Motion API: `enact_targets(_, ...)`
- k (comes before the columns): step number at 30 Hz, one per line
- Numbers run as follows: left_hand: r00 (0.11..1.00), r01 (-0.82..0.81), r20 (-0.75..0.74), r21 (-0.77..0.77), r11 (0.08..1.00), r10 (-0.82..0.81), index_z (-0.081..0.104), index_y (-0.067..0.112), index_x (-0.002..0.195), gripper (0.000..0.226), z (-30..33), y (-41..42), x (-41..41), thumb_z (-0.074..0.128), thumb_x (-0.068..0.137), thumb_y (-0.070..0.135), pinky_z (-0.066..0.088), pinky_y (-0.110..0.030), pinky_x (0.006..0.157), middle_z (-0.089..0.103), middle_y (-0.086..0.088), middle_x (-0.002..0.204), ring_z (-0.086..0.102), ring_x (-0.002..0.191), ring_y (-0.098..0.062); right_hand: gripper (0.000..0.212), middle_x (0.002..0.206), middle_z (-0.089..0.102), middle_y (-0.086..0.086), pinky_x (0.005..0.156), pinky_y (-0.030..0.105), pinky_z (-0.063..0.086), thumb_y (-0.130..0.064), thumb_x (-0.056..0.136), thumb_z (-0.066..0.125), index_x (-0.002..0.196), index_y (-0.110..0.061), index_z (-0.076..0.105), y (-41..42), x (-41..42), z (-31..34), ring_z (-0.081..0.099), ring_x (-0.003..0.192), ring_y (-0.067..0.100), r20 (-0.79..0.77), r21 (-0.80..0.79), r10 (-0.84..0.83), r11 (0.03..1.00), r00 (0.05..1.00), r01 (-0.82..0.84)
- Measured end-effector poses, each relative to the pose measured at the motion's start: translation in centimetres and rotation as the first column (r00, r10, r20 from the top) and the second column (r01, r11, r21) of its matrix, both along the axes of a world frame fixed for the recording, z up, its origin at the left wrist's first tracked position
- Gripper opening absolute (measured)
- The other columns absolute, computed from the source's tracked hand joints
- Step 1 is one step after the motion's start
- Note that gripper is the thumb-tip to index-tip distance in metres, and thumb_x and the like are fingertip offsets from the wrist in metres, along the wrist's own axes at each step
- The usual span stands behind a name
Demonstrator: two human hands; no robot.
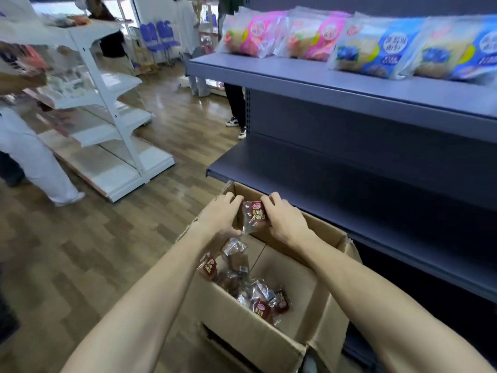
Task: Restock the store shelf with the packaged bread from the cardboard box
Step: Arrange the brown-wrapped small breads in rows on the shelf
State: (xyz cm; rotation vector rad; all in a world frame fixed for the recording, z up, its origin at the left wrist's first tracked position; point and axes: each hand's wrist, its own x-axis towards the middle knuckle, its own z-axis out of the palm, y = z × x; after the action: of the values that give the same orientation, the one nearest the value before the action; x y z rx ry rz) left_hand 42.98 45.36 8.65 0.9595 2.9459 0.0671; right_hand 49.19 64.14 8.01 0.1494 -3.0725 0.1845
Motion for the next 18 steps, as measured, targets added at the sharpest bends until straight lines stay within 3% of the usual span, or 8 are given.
enact_targets(6,0.984,0.025,-0.176,0.01,1.0,-0.023,0.022,0.013,0.152,0.105,4.5,-0.5,-1.1,0.078,0.072,0.051,0.04,-0.039,0.105,0.041,-0.009,0.145,0.042,0.132,-0.028,0.073,0.13,0.039,0.007,0.07,0.04,0.048,-0.018,0.083,0.072,0.142,-0.018,0.03,0.0,-1.1,6.8,0.055,0.106,0.028,-0.126,0.086,-0.034,0.995,0.991,0.045)
enact_targets(10,0.973,-0.004,-0.232,0.022,1.0,0.009,0.017,0.007,0.154,0.105,8.8,-0.5,-1.9,0.075,0.076,0.047,0.039,-0.041,0.108,0.037,-0.013,0.147,0.036,0.135,-0.031,0.069,0.129,0.04,0.01,0.064,0.039,0.039,-0.011,0.081,0.07,0.139,-0.016,0.033,0.7,-1.7,12.5,0.055,0.105,0.032,-0.22,0.108,-0.048,0.991,0.974,0.073)
enact_targets(14,0.948,0.005,-0.318,0.067,0.998,0.017,0.026,0.01,0.15,0.097,13.9,-0.1,-2.2,0.076,0.074,0.043,0.04,-0.042,0.103,0.041,-0.012,0.141,0.037,0.131,-0.032,0.068,0.127,0.042,0.01,0.06,0.039,0.039,-0.01,0.078,0.071,0.136,-0.016,0.035,1.1,-2.5,18.0,0.058,0.101,0.033,-0.335,0.17,-0.024,0.982,0.942,0.085)
enact_targets(18,0.914,0.021,-0.406,0.061,0.998,0.005,0.037,0.01,0.142,0.084,19.3,1.5,-2.4,0.073,0.074,0.045,0.038,-0.042,0.105,0.044,-0.013,0.137,0.037,0.131,-0.033,0.068,0.126,0.043,0.01,0.062,0.042,0.048,-0.012,0.079,0.073,0.135,-0.015,0.036,2.7,-2.3,23.7,0.058,0.099,0.033,-0.41,0.269,0.06,0.961,0.91,0.058)
